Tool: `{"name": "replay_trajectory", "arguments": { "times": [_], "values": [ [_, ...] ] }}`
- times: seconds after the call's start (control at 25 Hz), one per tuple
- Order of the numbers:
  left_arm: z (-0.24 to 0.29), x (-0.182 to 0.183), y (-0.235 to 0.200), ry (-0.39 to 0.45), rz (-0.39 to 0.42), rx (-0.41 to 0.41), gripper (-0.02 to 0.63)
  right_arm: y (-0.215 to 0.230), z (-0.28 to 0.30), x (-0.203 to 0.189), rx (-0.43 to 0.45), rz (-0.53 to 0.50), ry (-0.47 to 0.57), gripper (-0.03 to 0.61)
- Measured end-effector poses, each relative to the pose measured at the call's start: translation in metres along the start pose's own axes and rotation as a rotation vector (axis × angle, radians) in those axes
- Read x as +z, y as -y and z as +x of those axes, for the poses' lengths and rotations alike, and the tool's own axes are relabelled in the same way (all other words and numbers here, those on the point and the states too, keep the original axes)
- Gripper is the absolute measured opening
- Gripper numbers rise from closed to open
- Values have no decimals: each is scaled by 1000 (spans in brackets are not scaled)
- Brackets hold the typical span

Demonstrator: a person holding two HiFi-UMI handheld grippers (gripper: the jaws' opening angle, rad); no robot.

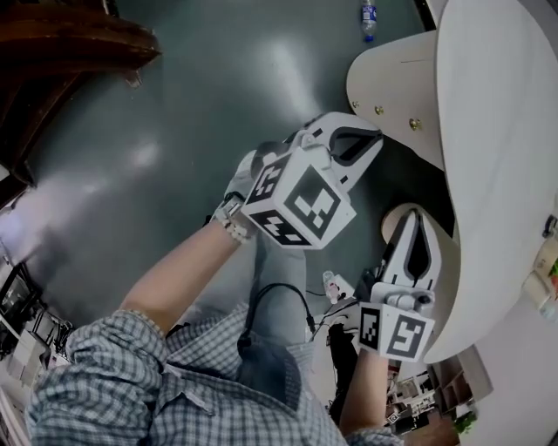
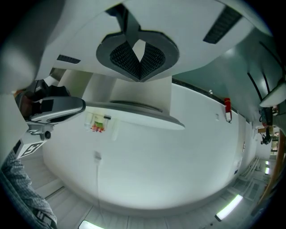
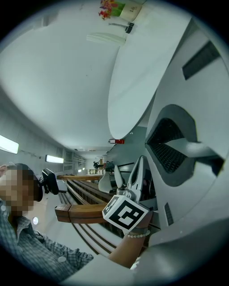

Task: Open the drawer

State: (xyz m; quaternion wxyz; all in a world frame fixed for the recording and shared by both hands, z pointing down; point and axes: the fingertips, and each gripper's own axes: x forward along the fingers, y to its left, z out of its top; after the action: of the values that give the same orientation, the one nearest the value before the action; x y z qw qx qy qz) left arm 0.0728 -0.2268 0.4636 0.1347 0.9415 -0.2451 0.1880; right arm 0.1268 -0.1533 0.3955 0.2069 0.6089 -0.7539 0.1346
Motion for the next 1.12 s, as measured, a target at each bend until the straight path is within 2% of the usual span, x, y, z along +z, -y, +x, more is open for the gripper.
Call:
{"name": "replay_trajectory", "arguments": {
  "times": [0.32,0.52,0.68,0.8,0.96,1.12],
  "values": [
    [48,-25,1,17,0,20,3,22,8,-30,-51,18,-14,2],
    [84,-45,11,-7,10,-9,58,38,8,-43,-97,43,-17,2],
    [109,-53,14,-14,8,-28,115,43,9,-52,-99,56,-29,2],
    [129,-58,17,-33,36,-36,140,47,8,-59,-96,72,-34,2],
    [149,-61,20,-48,66,-50,146,47,8,-63,-84,70,-46,2],
    [162,-62,15,-53,50,-52,149,46,11,-63,-79,69,-50,2]
  ]
}}
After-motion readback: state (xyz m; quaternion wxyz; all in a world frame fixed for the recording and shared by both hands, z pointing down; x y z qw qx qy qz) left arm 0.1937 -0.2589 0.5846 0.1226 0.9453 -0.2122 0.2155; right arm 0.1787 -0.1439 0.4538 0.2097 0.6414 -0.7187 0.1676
